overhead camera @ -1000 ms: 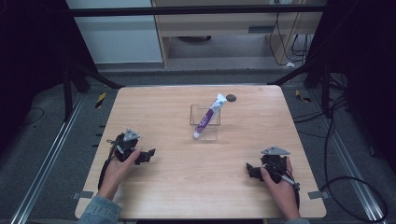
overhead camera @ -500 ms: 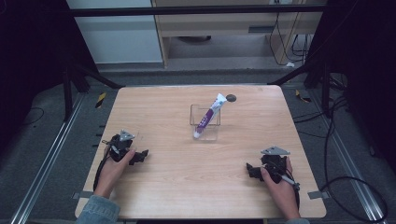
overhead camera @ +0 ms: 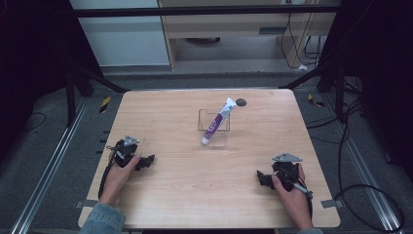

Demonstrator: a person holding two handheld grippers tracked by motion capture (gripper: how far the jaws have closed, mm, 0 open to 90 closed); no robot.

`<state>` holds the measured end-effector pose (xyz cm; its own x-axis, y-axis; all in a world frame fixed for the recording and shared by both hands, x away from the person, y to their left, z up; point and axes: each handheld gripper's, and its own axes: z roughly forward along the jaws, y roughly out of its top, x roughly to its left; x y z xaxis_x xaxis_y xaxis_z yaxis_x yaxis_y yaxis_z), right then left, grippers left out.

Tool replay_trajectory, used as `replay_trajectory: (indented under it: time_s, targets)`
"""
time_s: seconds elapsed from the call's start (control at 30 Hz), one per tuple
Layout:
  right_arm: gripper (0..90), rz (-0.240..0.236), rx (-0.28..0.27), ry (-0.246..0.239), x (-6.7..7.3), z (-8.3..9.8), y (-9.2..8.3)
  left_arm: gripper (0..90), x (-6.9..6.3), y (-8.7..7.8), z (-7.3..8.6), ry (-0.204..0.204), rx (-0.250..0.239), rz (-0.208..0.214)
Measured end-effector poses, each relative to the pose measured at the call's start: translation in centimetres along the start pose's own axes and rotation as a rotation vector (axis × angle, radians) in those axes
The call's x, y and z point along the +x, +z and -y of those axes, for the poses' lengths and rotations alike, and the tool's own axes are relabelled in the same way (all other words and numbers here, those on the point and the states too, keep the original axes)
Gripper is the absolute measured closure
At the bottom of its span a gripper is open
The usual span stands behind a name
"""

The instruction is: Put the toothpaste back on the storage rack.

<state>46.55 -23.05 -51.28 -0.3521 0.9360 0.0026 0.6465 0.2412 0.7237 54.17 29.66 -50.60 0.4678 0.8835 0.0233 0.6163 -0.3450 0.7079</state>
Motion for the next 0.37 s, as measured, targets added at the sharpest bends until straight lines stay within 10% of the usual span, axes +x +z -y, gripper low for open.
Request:
replay_trajectory:
  time_s: [0.37]
  targets:
    - [0.3,0.0,0.0,0.0,0.0,0.0,0.0,0.0,0.17,0.22,0.0,-0.019,-0.004,-0.011]
